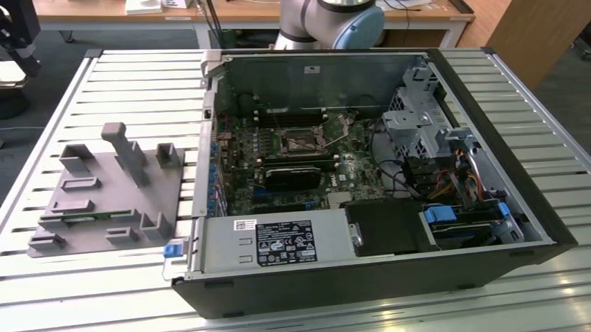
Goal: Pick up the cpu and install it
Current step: 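Pick up the cpu and move it towards the insertion slot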
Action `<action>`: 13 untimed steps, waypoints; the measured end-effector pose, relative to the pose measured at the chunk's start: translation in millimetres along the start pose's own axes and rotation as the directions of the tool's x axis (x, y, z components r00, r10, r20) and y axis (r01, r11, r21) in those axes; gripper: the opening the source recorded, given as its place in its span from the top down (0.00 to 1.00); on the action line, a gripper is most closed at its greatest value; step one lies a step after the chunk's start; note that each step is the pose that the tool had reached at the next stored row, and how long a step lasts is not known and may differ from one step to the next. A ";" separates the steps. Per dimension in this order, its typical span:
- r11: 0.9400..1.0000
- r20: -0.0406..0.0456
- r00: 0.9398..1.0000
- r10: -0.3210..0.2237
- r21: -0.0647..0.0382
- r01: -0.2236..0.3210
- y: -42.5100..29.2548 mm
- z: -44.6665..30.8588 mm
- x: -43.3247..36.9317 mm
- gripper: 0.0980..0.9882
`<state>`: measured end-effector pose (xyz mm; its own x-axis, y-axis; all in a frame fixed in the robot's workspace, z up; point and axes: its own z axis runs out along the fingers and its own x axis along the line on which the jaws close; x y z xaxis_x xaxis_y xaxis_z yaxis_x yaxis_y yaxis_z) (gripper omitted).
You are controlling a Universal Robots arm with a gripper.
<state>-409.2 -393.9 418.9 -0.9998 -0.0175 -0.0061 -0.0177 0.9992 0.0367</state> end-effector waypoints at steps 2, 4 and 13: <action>1.000 0.000 1.000 0.000 0.000 0.000 0.0 0.0 -1.7 0.50; 1.000 0.000 1.000 0.000 0.000 0.000 -0.1 0.0 -3.2 0.50; 1.000 0.000 1.000 0.000 0.000 0.000 -0.2 0.1 -9.7 0.50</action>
<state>-399.5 -393.9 418.9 -0.9998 -0.0176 -0.0061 -0.0178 0.9992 0.0367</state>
